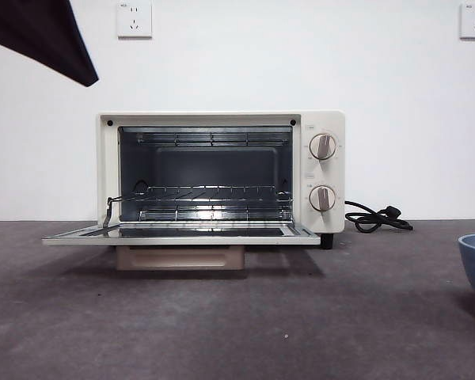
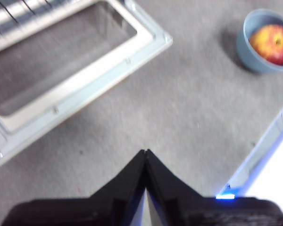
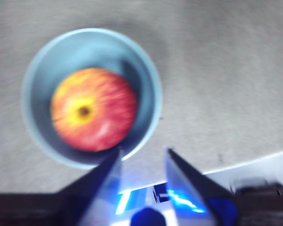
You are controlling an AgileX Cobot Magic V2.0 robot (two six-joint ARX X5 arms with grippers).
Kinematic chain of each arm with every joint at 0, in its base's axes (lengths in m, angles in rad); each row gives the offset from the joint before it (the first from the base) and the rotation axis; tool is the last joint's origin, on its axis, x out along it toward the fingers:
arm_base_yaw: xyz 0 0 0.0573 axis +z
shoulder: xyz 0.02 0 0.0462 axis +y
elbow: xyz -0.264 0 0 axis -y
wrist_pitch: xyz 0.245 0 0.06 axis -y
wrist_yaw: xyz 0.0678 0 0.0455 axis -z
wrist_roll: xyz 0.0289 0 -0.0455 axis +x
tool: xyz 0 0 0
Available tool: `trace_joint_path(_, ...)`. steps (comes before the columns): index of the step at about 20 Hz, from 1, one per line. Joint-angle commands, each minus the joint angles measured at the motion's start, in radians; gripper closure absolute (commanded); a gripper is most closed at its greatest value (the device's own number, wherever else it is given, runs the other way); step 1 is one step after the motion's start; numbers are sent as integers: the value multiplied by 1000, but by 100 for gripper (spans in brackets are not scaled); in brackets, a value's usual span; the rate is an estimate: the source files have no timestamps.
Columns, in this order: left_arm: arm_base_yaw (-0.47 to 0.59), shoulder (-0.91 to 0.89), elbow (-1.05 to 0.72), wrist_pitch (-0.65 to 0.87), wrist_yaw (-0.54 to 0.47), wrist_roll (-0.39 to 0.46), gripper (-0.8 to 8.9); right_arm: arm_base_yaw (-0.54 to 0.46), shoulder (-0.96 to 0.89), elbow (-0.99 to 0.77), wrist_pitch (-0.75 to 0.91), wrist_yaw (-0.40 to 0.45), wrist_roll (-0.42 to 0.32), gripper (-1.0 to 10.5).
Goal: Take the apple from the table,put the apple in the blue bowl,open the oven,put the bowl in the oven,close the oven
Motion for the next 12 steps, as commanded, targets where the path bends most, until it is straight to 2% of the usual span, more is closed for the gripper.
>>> trace_joint_path(1,-3,-3,-11,-15,5,33,820,-72,37,-8,21,-40,-57,749)
trace_joint_path(4,-3,-3,-11,-23,6,35,820,-151,80,-8,56,-125,-101,749)
trace_joint_path(12,-3,-3,-11,-26,6,42,820,-200,226,-8,129,-122,-135,751)
